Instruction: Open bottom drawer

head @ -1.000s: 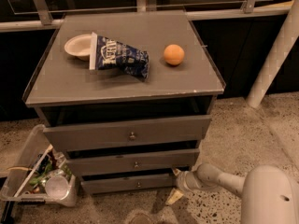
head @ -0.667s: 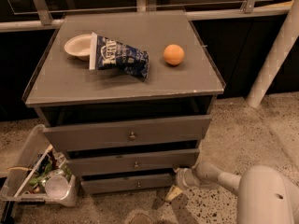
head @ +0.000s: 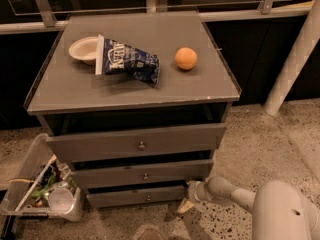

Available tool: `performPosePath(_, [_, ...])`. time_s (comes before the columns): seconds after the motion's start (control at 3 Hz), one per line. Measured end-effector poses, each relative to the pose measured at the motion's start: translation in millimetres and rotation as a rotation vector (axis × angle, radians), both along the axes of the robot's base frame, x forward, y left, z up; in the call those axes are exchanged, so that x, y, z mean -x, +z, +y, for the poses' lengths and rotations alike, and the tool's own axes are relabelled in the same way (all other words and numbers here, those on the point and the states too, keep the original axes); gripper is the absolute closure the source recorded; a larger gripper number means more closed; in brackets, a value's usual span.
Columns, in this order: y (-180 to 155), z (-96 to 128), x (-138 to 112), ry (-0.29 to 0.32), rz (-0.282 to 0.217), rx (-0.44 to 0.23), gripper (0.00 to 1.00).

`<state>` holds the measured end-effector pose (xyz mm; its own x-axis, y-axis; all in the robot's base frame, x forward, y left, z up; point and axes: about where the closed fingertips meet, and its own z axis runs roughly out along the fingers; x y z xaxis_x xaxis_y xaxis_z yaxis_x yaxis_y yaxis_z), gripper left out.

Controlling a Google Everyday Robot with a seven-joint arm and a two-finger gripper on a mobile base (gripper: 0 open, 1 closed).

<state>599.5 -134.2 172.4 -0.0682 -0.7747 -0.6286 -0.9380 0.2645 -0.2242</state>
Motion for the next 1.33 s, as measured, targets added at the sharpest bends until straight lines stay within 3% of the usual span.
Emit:
performPosePath(0.67, [-13.9,-3.1,-0.9,-0.022,-0.035,0.016,0.0])
performPosePath(1.0, [-14.0,-3.1,-0.9,-0.023,-0.035,0.016,0.17])
performPosePath(1.33, [-14.0,-3.0,-0.9,-0.023,-0.035,0.016,0.41])
